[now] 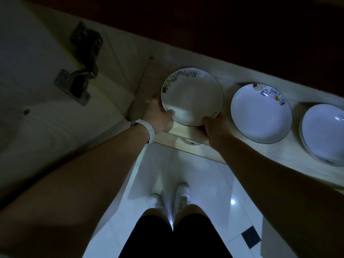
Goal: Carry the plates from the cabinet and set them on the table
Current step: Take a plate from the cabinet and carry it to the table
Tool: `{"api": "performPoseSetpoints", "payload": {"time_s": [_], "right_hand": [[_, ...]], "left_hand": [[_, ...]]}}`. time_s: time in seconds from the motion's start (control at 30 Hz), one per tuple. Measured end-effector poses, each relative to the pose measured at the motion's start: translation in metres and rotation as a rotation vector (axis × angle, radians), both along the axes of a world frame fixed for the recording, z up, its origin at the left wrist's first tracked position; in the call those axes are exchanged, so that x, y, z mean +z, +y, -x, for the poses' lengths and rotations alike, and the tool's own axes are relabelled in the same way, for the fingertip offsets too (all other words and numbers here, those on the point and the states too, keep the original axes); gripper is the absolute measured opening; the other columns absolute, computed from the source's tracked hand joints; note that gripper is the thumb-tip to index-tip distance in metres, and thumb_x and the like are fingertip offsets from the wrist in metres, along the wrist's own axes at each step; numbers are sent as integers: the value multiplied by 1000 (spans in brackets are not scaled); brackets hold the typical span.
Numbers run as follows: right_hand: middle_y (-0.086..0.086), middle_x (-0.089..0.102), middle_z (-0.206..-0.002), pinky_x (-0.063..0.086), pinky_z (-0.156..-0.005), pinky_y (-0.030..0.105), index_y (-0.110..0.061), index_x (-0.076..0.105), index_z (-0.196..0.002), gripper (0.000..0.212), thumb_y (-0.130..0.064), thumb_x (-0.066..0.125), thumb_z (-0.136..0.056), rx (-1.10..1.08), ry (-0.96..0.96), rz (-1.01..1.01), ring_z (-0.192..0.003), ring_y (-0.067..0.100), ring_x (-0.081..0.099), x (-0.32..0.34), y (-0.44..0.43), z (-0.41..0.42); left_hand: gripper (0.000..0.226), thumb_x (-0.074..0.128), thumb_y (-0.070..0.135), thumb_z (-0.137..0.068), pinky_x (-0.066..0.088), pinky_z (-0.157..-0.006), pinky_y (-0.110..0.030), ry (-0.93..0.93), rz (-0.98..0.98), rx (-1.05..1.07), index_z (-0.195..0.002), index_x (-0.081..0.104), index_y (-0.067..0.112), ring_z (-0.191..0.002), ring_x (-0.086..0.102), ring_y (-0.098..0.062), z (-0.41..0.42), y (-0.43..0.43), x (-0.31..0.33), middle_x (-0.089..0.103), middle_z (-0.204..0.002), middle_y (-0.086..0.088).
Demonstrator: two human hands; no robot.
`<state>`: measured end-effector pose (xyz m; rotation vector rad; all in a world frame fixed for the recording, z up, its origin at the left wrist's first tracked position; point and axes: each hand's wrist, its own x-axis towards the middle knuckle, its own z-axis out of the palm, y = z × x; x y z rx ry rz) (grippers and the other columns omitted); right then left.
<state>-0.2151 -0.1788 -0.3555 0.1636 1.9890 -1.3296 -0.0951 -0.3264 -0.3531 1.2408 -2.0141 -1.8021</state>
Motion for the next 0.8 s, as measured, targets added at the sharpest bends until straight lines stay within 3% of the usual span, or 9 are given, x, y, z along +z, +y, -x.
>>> {"api": "performPoseSetpoints", "payload": {"time_s": [0.2, 0.33, 0.53, 0.7, 0.8], "right_hand": [[16, 64, -112, 60, -77, 53, -7, 58, -113, 38, 10, 48, -80, -137, -118, 130, -100, 35, 67, 9, 11, -22], [15, 67, -108, 61, -71, 41, -13, 59, -107, 44, 16, 43, -78, -191, -173, 236, -88, 28, 73, 30, 32, -37], [19, 60, -121, 60, -69, 36, -6, 51, -125, 50, 15, 44, -80, -161, -167, 152, -106, 36, 64, 78, 76, -56], [11, 65, -105, 59, -65, 31, -16, 58, -103, 38, 12, 47, -81, -102, -112, 148, -93, 26, 68, 123, 118, -79], [8, 66, -106, 59, -66, 29, -22, 59, -105, 40, 9, 49, -82, -31, -94, 136, -95, 24, 67, 148, 147, -94]], "left_hand": [[45, 66, 2, -80, 60, -78, -41, -52, -76, 100, -121, 52, 14, -98, 66, -22, -17, 13, 0, 67, -110, -4], [45, 66, 1, -81, 58, -70, -31, 1, -99, 171, -107, 48, 33, -91, 66, -19, -31, 34, 15, 67, -95, 5], [43, 67, 0, -80, 56, -73, -35, 5, -136, 170, -92, 45, 35, -84, 65, -15, -50, 64, 55, 62, -91, 6], [63, 59, -10, -78, 56, -84, -47, 76, -267, 76, -115, 48, 41, -100, 65, -24, -65, 84, 100, 66, -110, -4], [68, 50, -20, -81, 56, -82, -44, 153, -386, 16, -136, 47, 19, -110, 62, -28, -74, 97, 127, 63, -125, -10]]}}
